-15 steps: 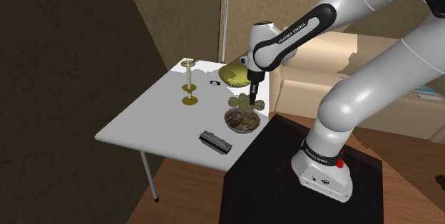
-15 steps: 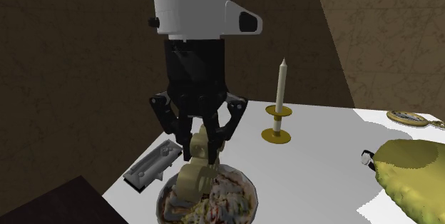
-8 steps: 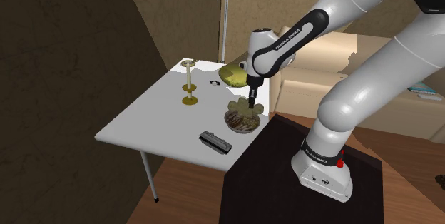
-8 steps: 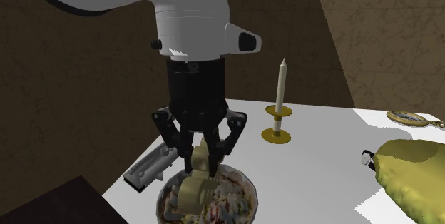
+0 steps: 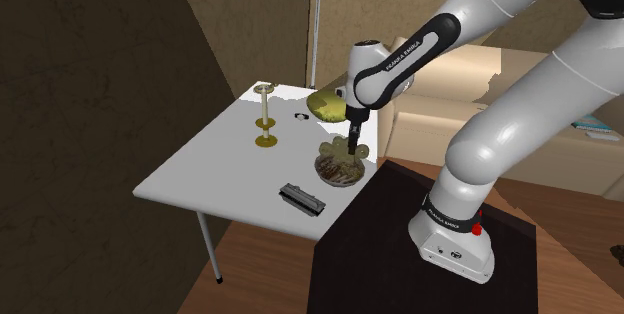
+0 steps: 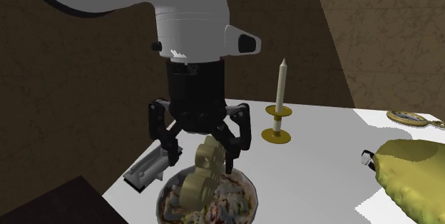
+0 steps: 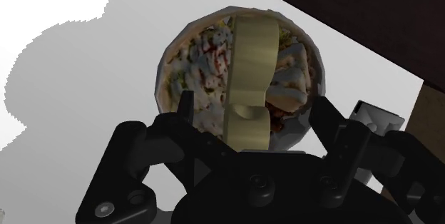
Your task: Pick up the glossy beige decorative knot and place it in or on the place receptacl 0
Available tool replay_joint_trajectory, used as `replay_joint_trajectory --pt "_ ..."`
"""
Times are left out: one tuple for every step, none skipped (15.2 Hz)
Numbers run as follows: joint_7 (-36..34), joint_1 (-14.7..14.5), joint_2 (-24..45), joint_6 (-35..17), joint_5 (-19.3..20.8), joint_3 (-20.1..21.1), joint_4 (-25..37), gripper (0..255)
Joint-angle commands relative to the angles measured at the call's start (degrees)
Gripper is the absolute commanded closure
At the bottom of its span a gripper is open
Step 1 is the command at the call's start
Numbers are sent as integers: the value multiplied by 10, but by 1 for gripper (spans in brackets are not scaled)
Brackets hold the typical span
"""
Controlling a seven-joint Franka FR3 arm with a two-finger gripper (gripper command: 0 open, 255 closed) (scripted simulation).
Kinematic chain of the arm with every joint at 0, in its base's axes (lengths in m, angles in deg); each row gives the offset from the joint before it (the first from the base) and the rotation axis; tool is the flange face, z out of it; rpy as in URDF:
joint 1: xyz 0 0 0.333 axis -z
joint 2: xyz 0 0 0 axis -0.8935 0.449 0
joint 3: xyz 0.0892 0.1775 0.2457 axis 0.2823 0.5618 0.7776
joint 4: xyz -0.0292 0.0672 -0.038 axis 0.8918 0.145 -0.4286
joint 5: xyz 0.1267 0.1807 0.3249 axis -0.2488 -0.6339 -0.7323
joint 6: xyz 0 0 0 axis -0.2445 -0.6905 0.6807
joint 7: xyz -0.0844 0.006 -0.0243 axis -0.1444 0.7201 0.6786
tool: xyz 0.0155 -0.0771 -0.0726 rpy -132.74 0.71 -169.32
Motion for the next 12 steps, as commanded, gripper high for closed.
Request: replay_joint_trajectory --pt "0 0 0 0 0 0 0 0" --pt "0 0 -1 1 0 0 0 0" --pt "1 -2 -23 30 -2 1 7 0" --pt "2 -3 -42 57 -5 2 15 0" --pt "3 -4 -61 85 -6 3 24 0" --pt "3 -5 -74 105 -8 3 31 0" --pt "3 -5 -74 105 -8 3 31 0" --pt "3 -5 -74 106 -8 3 31 0" --pt "3 -5 -74 105 -8 3 31 0" --pt "3 -5 -74 105 -8 3 31 0" --pt "3 -5 -74 105 -8 3 31 0" --pt "3 -5 -74 105 -8 3 31 0"
